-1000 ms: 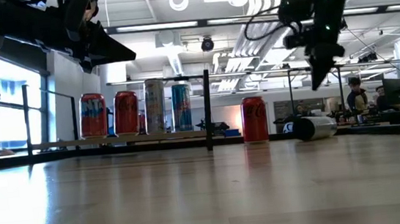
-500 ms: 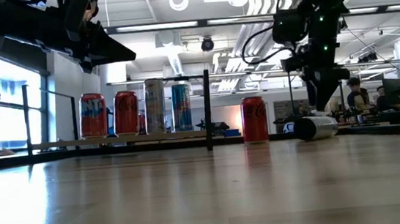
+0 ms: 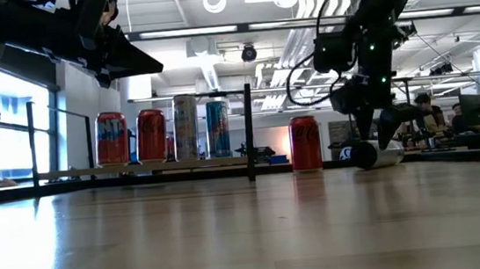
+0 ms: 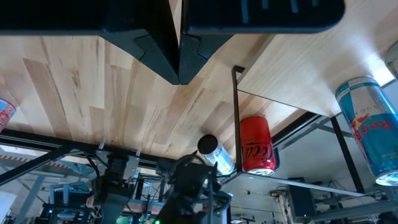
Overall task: Place canned beverage on shelf
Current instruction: Put the white soda can on the shelf, then put the white-yellow soda can on the shelf aligned with the other white-yellow soda can
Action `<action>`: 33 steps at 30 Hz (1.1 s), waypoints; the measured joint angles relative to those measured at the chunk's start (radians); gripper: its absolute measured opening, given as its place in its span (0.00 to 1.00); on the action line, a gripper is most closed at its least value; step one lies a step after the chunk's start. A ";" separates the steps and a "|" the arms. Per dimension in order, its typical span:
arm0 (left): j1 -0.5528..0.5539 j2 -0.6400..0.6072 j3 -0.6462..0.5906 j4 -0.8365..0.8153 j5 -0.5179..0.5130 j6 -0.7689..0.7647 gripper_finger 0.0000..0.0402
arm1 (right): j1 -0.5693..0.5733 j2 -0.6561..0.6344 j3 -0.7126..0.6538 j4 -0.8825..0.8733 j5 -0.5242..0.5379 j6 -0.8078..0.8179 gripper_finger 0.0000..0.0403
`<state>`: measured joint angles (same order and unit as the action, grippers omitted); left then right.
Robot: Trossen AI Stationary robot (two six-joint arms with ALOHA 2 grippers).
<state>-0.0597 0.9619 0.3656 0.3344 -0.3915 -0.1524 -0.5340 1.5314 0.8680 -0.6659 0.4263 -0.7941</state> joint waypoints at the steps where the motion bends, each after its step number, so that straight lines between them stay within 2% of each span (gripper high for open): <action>1: 0.000 0.000 0.000 0.000 0.000 0.000 0.00 | -0.004 0.013 0.000 0.013 0.000 -0.004 0.63; 8: 0.000 0.000 0.000 0.000 0.000 0.000 0.00 | -0.009 0.081 0.005 0.074 0.025 -0.026 0.63; 15: 0.000 0.000 0.000 0.000 0.000 0.000 0.00 | -0.010 0.107 0.006 0.098 -0.002 0.054 0.63; 22: 0.000 0.000 0.000 0.002 0.000 0.000 0.00 | 0.009 0.106 0.006 0.072 -0.080 0.233 0.63; 28: 0.000 0.000 0.000 0.006 0.000 0.000 0.00 | 0.107 0.108 0.025 0.003 -0.102 0.384 0.63; 33: 0.000 0.000 0.000 0.006 0.000 0.000 0.00 | 0.179 0.113 0.109 -0.111 -0.240 0.589 0.63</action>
<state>-0.0593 0.9619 0.3656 0.3405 -0.3917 -0.1528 -0.3547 1.6444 0.9768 -0.7770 0.1859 -0.2052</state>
